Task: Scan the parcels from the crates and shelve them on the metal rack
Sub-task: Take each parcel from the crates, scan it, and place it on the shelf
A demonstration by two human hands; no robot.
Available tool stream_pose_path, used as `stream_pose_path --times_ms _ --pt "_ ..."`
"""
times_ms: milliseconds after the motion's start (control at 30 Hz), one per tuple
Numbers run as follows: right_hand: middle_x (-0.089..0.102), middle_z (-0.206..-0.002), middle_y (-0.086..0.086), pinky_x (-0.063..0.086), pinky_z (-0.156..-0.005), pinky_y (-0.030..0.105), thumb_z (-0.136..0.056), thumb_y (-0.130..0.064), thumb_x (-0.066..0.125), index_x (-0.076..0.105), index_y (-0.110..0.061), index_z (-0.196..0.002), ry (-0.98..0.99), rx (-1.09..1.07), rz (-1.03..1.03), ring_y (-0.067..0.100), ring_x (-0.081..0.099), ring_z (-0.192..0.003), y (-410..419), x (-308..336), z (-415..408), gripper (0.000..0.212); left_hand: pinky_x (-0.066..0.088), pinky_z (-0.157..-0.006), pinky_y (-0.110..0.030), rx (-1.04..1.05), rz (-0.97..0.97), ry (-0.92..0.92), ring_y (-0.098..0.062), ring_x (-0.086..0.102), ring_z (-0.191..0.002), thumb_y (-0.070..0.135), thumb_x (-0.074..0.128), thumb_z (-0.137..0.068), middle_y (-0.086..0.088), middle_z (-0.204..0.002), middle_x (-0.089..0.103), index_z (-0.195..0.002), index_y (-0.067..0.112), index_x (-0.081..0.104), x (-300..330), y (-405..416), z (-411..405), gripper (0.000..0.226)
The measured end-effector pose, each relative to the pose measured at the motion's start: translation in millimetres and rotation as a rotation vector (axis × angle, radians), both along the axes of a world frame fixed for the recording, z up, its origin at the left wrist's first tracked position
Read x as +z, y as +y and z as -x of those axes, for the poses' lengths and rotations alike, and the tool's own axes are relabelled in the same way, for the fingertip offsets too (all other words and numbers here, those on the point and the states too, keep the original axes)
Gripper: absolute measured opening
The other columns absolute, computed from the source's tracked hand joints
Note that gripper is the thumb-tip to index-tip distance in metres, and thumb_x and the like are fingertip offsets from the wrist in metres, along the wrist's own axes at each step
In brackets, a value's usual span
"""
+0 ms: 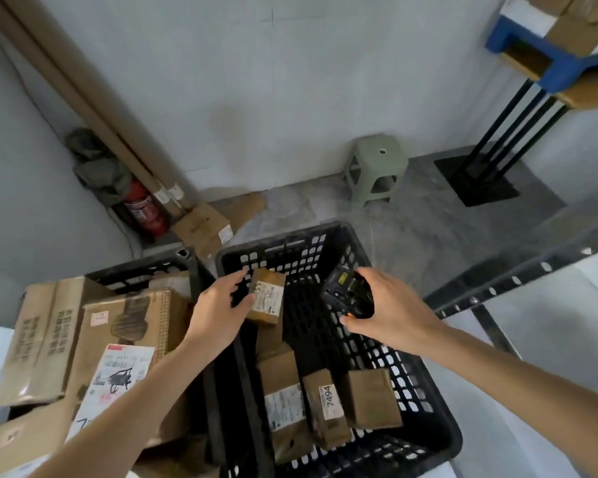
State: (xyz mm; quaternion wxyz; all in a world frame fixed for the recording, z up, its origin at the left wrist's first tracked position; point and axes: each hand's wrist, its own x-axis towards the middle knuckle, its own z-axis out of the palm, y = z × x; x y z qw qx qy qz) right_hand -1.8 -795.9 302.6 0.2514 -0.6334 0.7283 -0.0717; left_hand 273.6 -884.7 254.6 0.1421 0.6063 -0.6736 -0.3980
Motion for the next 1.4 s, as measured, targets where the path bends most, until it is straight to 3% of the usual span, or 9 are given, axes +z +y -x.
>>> stream_pose_path --times_ms 133,400,533,767,900,1067,1233,1400 --pt "0.060 -0.112 -0.017 0.054 -0.089 0.027 -0.077 -0.054 0.079 0.053 -0.032 -0.128 -0.062 0.004 -0.040 0.004 0.061 -0.101 -22.3 -50.0 6.5 0.061 0.043 -0.109 -0.032 0.018 -0.042 -0.005 -0.018 0.052 -0.134 0.030 0.061 -0.101 -0.001 -0.147 0.055 -0.153 0.017 0.044 -28.7 -22.7 16.2 0.056" --pt "0.059 -0.117 -0.009 0.053 -0.092 0.029 -0.079 -0.043 0.082 0.052 -0.027 -0.130 -0.139 0.005 -0.118 0.009 0.059 -0.104 -58.2 -137.0 15.2 0.061 0.043 -0.104 -0.030 0.008 -0.164 -0.121 -0.020 0.051 -0.135 0.018 0.055 -0.104 -0.003 -0.150 0.051 -0.155 0.015 0.038 -84.9 -51.4 33.3 0.054" --pt "0.059 -0.114 -0.011 0.054 -0.093 0.032 -0.076 -0.046 0.081 0.052 -0.029 -0.127 -0.166 0.008 -0.153 0.009 0.060 -0.103 -71.8 -174.5 18.6 0.061 0.043 -0.088 -0.025 -0.010 -0.188 -0.172 -0.022 0.056 -0.125 0.010 0.052 -0.104 -0.005 -0.136 0.058 -0.149 0.014 0.047 -107.6 -66.1 47.7 0.045" --pt "0.058 -0.118 -0.009 0.055 -0.093 0.032 -0.075 -0.044 0.083 0.050 -0.027 -0.132 -0.252 0.011 -0.179 0.011 0.061 -0.106 -90.7 -211.6 17.5 0.068 0.053 -0.091 -0.038 -0.002 -0.255 -0.288 -0.029 0.064 -0.110 0.016 0.054 -0.102 -0.010 -0.120 0.068 -0.132 0.013 0.056 -141.7 -83.1 55.3 0.030" --pt "0.059 -0.118 -0.010 0.054 -0.094 0.030 -0.075 -0.042 0.084 0.051 -0.027 -0.132 -0.305 0.027 -0.198 0.009 0.060 -0.106 -101.3 -222.9 13.1 0.067 0.049 -0.082 -0.030 0.077 -0.327 -0.285 -0.026 0.065 -0.105 0.014 0.051 -0.103 -0.010 -0.119 0.069 -0.124 0.012 0.058 -159.6 -84.5 56.2 0.023" --pt "0.060 -0.120 -0.011 0.051 -0.098 0.031 -0.077 -0.033 0.085 0.047 -0.025 -0.139 -0.456 0.022 -0.282 0.009 0.058 -0.113 -113.7 -234.0 5.9 0.074 0.044 -0.088 -0.025 0.153 -0.377 -0.257 -0.029 0.060 -0.122 0.005 0.047 -0.103 -0.009 -0.131 0.063 -0.140 0.010 0.054 -166.2 -83.7 60.3 0.038" --pt "0.061 -0.118 -0.014 0.055 -0.096 0.033 -0.077 -0.024 0.085 0.041 -0.026 -0.146 -0.567 0.047 -0.377 0.005 0.060 -0.110 -118.2 -243.1 2.0 0.082 0.048 -0.086 -0.026 0.143 -0.393 -0.211 -0.024 0.062 -0.120 0.008 0.052 -0.101 -0.009 -0.133 0.066 -0.145 0.017 0.052 -175.6 -83.4 59.0 0.044" --pt "0.060 -0.119 -0.015 0.057 -0.093 0.031 -0.076 -0.017 0.086 0.041 -0.027 -0.146 -0.635 0.051 -0.416 0.005 0.062 -0.108 -117.8 -248.8 1.8 0.083 0.048 -0.095 -0.031 0.170 -0.416 -0.184 -0.028 0.056 -0.128 0.010 0.056 -0.102 -0.012 -0.138 0.060 -0.151 0.020 0.046 -176.9 -83.3 61.0 0.051"
